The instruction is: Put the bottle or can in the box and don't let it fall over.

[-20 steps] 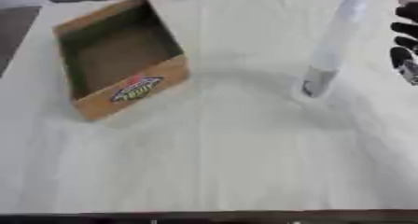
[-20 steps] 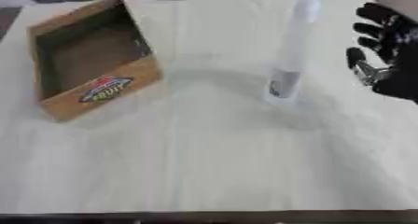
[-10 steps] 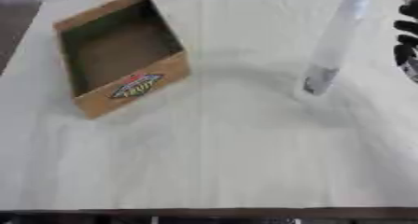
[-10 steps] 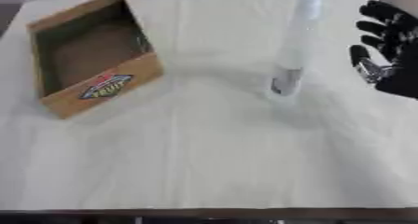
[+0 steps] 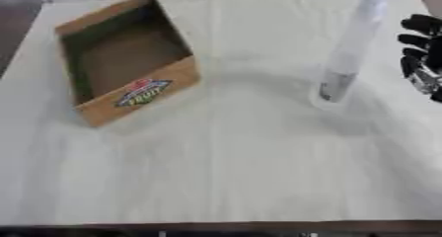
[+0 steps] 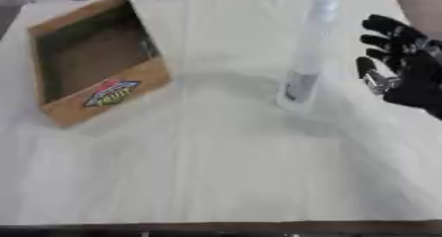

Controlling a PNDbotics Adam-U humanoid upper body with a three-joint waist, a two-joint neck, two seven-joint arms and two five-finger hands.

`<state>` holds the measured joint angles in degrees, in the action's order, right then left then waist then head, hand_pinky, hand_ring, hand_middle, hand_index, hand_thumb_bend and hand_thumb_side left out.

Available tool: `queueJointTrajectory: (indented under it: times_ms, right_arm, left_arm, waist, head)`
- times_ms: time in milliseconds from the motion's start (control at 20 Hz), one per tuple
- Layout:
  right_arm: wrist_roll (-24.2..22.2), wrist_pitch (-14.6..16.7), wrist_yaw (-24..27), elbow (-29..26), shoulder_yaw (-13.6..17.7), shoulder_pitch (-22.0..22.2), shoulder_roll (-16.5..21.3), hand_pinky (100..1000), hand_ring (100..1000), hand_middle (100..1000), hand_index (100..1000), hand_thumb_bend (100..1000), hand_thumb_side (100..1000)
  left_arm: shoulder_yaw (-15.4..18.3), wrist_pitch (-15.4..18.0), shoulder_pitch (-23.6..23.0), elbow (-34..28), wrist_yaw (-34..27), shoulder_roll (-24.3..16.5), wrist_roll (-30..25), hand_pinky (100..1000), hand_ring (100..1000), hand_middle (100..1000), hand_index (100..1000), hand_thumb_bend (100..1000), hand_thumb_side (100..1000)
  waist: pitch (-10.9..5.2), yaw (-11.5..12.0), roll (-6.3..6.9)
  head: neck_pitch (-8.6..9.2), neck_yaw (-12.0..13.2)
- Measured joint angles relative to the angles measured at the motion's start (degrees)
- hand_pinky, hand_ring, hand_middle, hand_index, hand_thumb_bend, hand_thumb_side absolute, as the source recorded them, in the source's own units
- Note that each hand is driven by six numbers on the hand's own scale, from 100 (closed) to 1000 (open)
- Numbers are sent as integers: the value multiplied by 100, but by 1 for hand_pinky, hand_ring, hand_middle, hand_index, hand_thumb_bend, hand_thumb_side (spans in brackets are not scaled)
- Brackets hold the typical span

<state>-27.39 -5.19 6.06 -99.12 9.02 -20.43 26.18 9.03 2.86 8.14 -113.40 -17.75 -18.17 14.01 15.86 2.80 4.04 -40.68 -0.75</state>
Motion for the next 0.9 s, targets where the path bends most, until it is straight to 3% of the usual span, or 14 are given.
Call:
queueJointTrajectory:
  times_ms: [900]
  right_arm:
    - [-410, 194, -194, 943, -278, -606, 65, 1000, 1000, 1000, 1000, 112, 137]
  left_arm:
    - [-3, -6, 4, 0, 0, 0, -36, 1000, 1000, 959, 897, 410, 917]
  waist:
    - [0, 61, -1]
  head:
    - [5, -55]
